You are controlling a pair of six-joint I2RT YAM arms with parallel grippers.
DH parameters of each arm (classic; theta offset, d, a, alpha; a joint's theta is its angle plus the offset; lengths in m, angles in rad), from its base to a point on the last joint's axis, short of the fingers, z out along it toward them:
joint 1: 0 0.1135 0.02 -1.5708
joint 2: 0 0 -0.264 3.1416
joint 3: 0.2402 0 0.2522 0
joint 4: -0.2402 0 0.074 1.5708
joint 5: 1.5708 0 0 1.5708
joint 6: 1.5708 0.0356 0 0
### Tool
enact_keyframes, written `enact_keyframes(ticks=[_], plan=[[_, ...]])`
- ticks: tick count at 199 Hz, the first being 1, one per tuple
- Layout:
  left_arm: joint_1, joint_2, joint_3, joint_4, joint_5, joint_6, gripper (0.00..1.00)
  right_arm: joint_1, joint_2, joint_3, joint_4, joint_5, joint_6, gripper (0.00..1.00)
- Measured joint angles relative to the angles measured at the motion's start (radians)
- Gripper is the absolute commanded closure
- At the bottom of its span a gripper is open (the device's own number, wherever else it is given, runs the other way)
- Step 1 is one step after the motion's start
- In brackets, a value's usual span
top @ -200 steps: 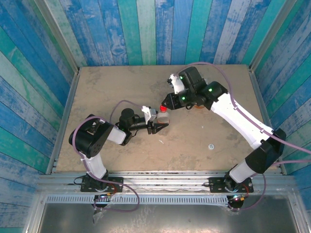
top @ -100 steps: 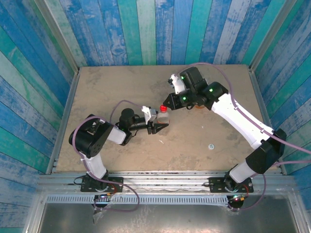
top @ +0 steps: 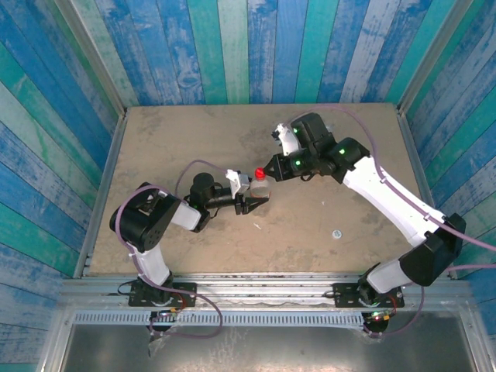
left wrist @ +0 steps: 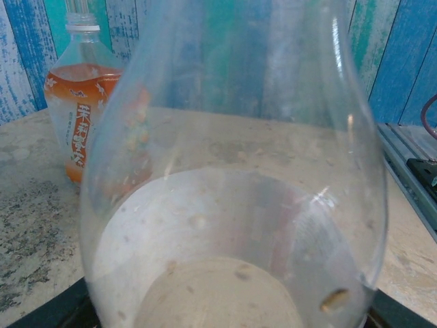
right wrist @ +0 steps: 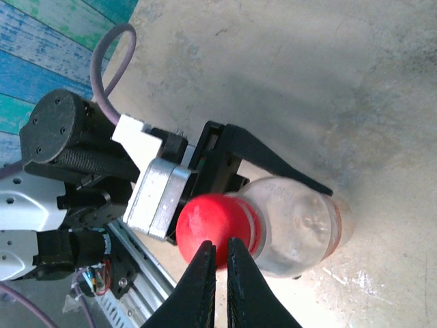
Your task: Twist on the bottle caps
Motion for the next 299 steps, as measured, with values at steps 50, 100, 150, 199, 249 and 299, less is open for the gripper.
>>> enact_keyframes(ticks=[50,100,150,199,249,299], plan=[[0.002,0.000,0.005,-0.008,-0.002,-0.002,0.37,0.018,-0.007,-0.013,-0.022,0.002,0.010,0.86],[0.001,0.000,0.005,-0.008,-0.002,-0.001,0.37,-0.023,-0.003,0.029,-0.024,0.010,-0.004,0.67],[0.001,0.000,0.005,-0.009,-0.003,-0.001,0.37,-0.036,0.070,0.099,-0.016,-0.014,-0.027,0.69],[0.001,0.000,0.005,-0.009,-0.006,-0.001,0.37,-0.036,0.105,0.103,-0.017,-0.048,-0.039,0.80],[0.001,0.000,0.005,-0.009,0.000,-0.001,0.37,-0.040,0.076,0.066,0.011,-0.057,-0.031,0.88],[0.001,0.002,0.005,-0.008,0.009,-0.002,0.38,-0.040,0.024,0.001,0.053,-0.058,-0.005,0.91]])
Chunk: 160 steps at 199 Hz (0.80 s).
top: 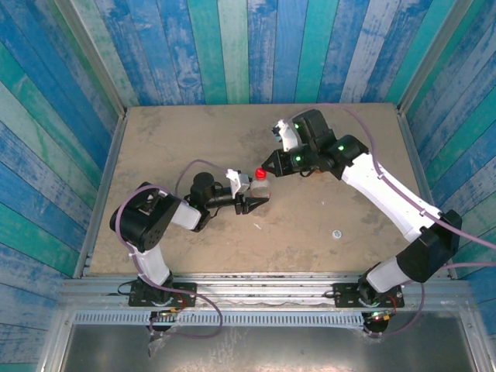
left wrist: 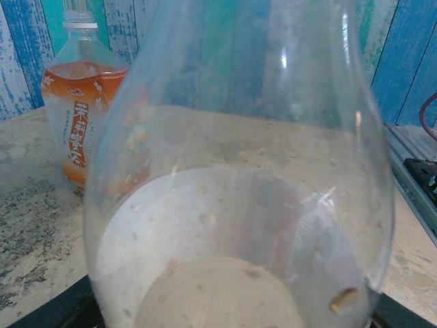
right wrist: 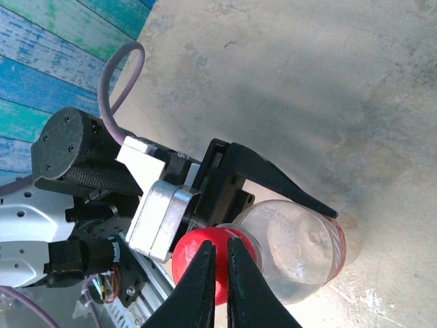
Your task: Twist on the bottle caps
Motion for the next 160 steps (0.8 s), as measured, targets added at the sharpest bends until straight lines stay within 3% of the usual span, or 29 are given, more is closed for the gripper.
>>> enact_keyframes(ticks=[75,125,160], plan=[[0.006,0.001,0.006,-0.007,-0.010,-0.014,0.37,0.037,-0.042,-0.069,-0.020,-0.008,0.034,0.91],[0.006,0.001,0.007,-0.011,-0.011,-0.010,0.37,0.022,-0.048,-0.055,-0.028,0.019,0.028,0.68],[0.007,0.001,0.007,-0.013,-0.011,-0.006,0.37,-0.001,-0.025,0.015,-0.029,0.022,0.008,0.67]])
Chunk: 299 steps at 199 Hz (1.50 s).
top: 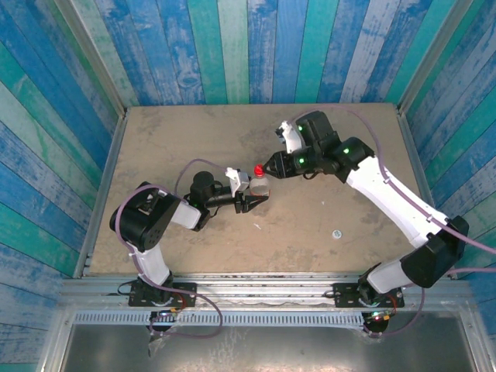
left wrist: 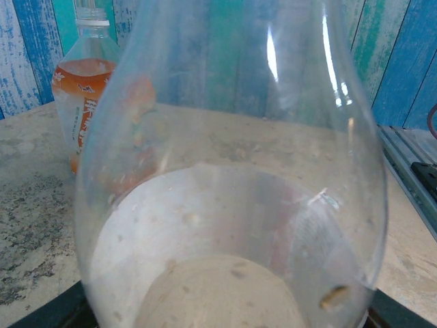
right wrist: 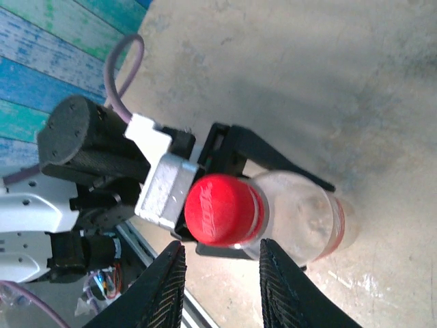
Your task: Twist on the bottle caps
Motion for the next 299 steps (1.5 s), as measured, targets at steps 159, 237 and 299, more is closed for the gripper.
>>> enact_keyframes(ticks=[159,237,299], plan=[[0.000,0.000,0.000,-0.005,0.021,0.010,0.37,-0.010,0.042,-0.006,0.034,-0.052,-0.012,0.90],[0.004,0.000,0.000,-0.009,0.010,0.006,0.38,0.035,-0.035,-0.126,0.053,-0.042,0.037,0.92],[0.004,0.000,0.000,-0.012,0.005,0.014,0.37,0.011,-0.048,-0.103,0.016,-0.003,0.006,0.71]])
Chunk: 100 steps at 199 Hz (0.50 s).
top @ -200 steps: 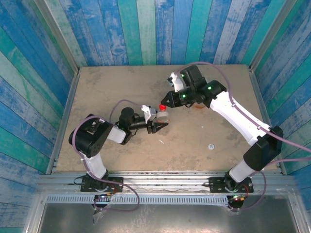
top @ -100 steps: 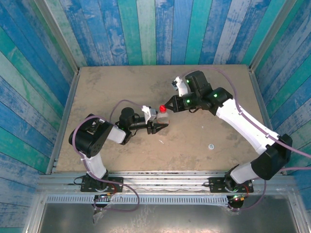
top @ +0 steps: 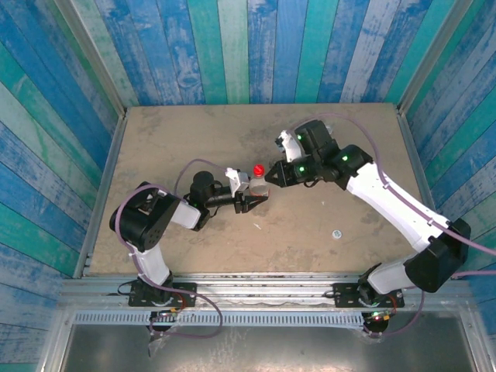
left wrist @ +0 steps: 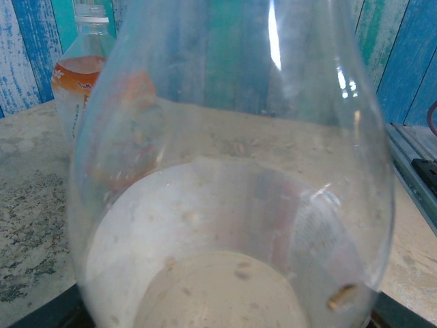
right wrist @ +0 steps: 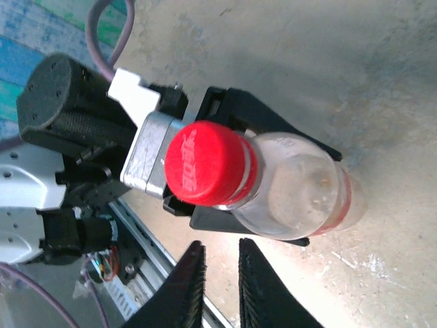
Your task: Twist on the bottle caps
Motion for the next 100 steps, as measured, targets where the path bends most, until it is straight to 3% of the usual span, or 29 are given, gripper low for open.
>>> enact_keyframes(ticks=[32,100], plan=[[0.000,0.000,0.000,-0.001,0.000,0.005,0.37,-0.021,0.019,0.064,-0.011,0.009,-0.026,0.68],[0.000,0.000,0.001,-0.003,0.000,0.008,0.37,-0.026,0.173,0.199,-0.015,-0.039,-0.064,0.77]])
